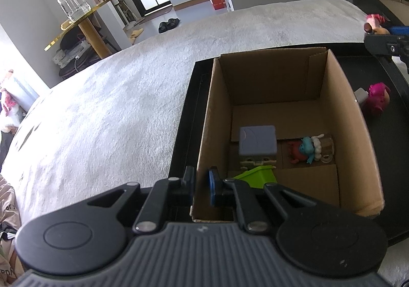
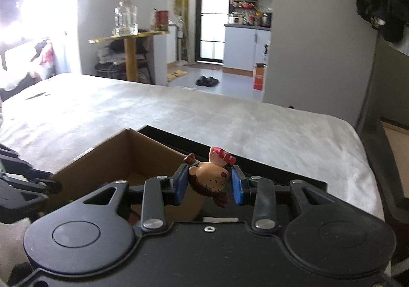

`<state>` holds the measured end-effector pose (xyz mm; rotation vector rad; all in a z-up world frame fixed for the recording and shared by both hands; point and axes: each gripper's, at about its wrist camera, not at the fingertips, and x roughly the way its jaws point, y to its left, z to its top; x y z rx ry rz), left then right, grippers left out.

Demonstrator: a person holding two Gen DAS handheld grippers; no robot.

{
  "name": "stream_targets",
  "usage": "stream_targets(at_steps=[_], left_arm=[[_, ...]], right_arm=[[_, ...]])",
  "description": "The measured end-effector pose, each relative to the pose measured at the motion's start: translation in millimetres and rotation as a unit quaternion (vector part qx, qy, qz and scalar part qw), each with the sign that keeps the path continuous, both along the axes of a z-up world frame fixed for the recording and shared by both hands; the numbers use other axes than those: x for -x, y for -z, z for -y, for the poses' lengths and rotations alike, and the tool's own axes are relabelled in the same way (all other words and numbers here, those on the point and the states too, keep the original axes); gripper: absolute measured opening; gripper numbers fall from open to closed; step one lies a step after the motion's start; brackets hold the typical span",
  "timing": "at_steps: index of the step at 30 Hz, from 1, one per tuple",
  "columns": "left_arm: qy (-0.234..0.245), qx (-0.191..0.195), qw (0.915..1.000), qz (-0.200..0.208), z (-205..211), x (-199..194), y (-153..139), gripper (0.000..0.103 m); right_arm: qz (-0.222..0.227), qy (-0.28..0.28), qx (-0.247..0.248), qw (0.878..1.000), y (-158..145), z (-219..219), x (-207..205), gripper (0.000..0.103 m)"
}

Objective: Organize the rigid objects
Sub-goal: 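Carry the doll into the box and open the right gripper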

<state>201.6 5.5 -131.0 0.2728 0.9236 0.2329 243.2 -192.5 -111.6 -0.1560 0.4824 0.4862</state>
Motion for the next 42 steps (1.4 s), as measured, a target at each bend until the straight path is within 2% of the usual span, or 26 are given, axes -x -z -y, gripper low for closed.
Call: stream_targets(at_steps=[8, 20, 25, 32, 35, 42], left_arm=[[-0.002, 0.002, 1.0, 0.004, -1.0, 1.3, -1.8, 0.01], [-0.005, 0.01, 0.9999, 0.007, -3.3, 1.3, -1.0, 0.01], [-0.007, 0.011, 0.9999, 0.007, -3.3, 0.5, -1.0, 0.01], [-0.015, 0.023, 0.9996, 0.009, -6.7, 0.0, -2.5, 0.01], [-0.018, 0.029, 0.9993, 0.012, -8.1, -0.1, -2.5, 0.01], [-0.016, 0.047, 0.9985, 0.022, -13.4, 3.4, -3.5, 0.01]], right_arm=[[-0.008, -0.06, -0.037, 0.997, -8.5, -12.4, 8.5, 0.035], [-0.079, -0.134, -0.055, 0.986, 2.7, -42.7, 1.5, 0.036], [-0.104, -0.134, -0.054, 0.984, 7.0, -45.9, -9.4, 0.036], [-0.136, -0.157, -0.015, 0.978, 1.0, -62.6, -18.2, 0.036], [-0.139, -0.164, -0.034, 0.976, -6.5, -65.1, -20.0, 0.038], [-0.138, -0.135, -0.027, 0.981, -13.9, -51.3, -11.0, 0.038]])
